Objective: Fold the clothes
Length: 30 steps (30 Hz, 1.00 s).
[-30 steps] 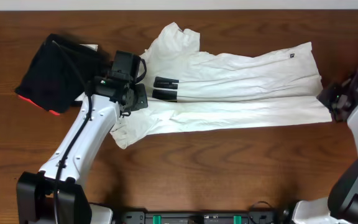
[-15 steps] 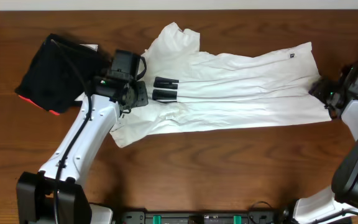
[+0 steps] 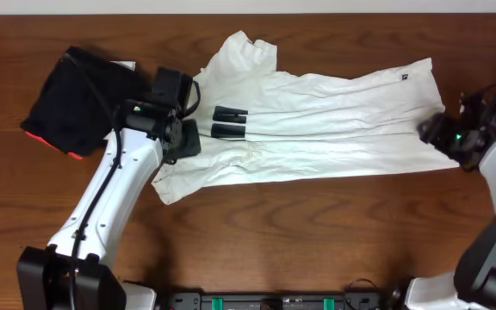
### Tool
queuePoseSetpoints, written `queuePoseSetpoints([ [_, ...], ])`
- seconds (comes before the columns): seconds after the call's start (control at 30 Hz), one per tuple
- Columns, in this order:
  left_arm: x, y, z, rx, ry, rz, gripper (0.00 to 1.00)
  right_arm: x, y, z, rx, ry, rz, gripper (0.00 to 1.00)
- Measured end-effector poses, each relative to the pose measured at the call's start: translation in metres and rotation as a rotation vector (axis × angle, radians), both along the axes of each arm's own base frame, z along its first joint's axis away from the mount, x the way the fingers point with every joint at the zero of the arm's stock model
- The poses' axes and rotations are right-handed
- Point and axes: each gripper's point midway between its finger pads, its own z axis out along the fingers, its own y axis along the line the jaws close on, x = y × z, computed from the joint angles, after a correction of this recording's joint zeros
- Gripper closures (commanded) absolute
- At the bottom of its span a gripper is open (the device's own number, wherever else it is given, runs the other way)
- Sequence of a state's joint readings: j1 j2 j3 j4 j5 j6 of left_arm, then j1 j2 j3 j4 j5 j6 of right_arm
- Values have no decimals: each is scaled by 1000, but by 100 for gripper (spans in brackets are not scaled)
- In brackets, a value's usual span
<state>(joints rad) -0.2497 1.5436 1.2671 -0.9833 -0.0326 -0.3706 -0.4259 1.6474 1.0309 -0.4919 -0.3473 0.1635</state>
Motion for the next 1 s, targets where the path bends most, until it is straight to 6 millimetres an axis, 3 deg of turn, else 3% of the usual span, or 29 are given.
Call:
queuePoseSetpoints([
  [0.1,-12,-2,-4,-24,50,19,81,-21,3,-6,6,92,-10,78],
  [0.27,-27,-8,-23,-65,109,29,92,-31,-7,-13,-54,150,-36,98],
  [0.5,-29,-11,-46,-91,107,28,93,-26,-20,-21,-112,155,-59,99],
  [0.73,-30,-12,-57,-94,101,28,93,-34,-24,-54,-115,251,-64,99],
  [0.87,-21,-14,-60,-100,76,26,93,-30,-28,-74,-121,273,-59,99],
  [1.0,-10,-15,-67,-97,55,26,93,-26,-31,-77,-129,269,-54,99],
])
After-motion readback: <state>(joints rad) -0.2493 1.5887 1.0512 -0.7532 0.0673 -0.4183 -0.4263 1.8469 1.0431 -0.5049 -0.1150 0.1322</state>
